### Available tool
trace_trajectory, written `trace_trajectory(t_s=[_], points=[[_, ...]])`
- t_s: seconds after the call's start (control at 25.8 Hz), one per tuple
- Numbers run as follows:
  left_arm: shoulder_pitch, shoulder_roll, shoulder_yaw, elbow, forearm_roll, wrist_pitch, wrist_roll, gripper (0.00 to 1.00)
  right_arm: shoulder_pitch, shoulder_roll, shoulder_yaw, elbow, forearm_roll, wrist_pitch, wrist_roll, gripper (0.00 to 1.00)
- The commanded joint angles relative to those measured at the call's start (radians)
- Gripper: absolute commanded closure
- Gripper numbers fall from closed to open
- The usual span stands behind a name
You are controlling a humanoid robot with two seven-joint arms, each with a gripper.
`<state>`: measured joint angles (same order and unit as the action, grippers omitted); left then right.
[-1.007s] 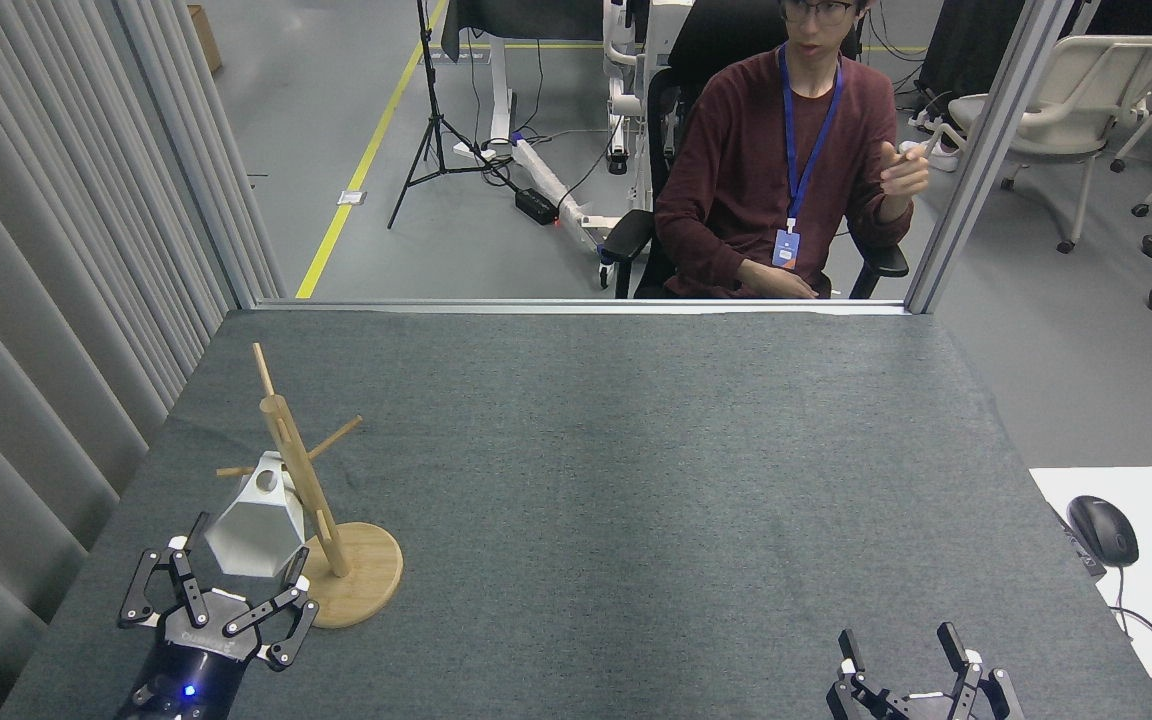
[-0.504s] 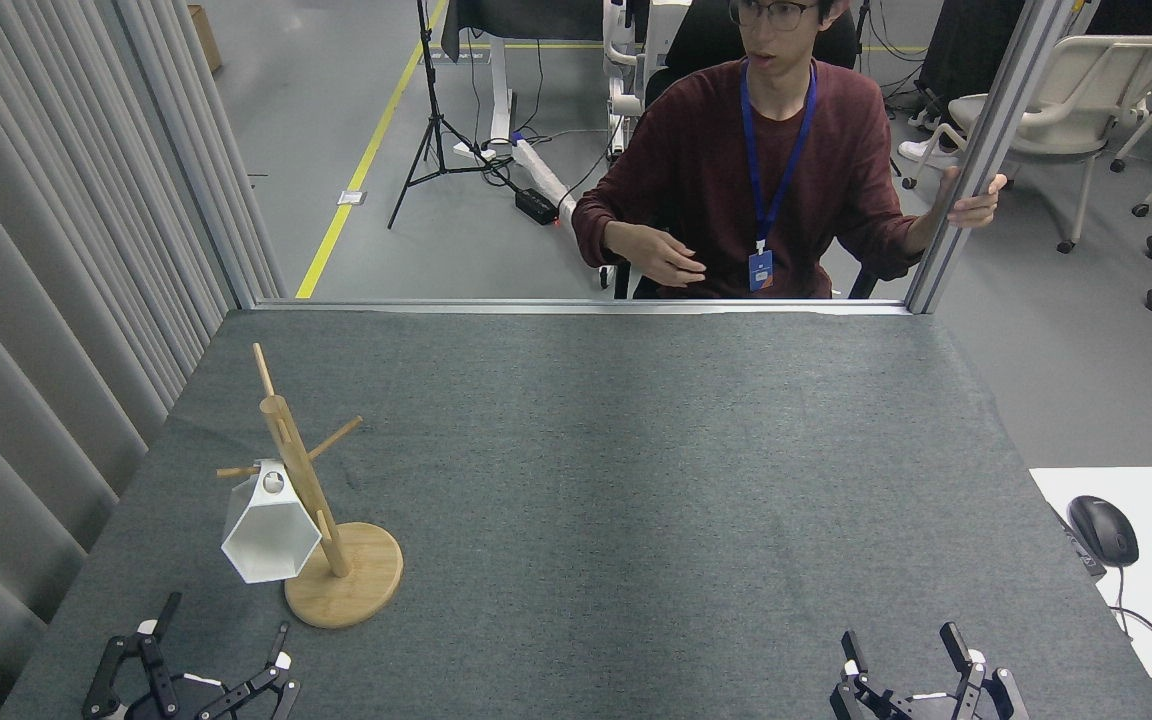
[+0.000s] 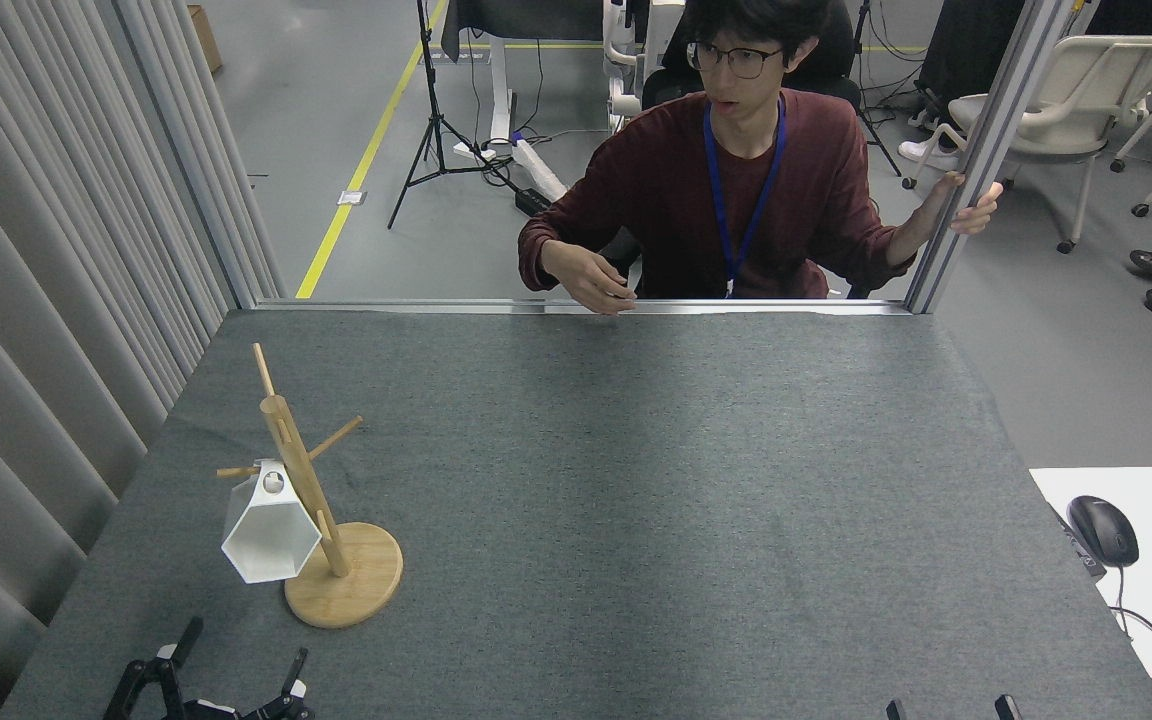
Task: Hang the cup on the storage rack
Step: 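Release the cup and pull the left gripper back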
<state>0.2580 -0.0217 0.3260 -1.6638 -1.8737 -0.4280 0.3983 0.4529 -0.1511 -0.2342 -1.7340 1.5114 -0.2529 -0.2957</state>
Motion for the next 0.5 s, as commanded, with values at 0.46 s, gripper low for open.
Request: trace_trajectory(t_s=[0.46], points=[[0.063,0.034,-0.001,0.027,0.36,0.038,-0.199,0.01,0.044,0.031,-0.047,-0.035,0.0,0.012,-0.022,0.02]])
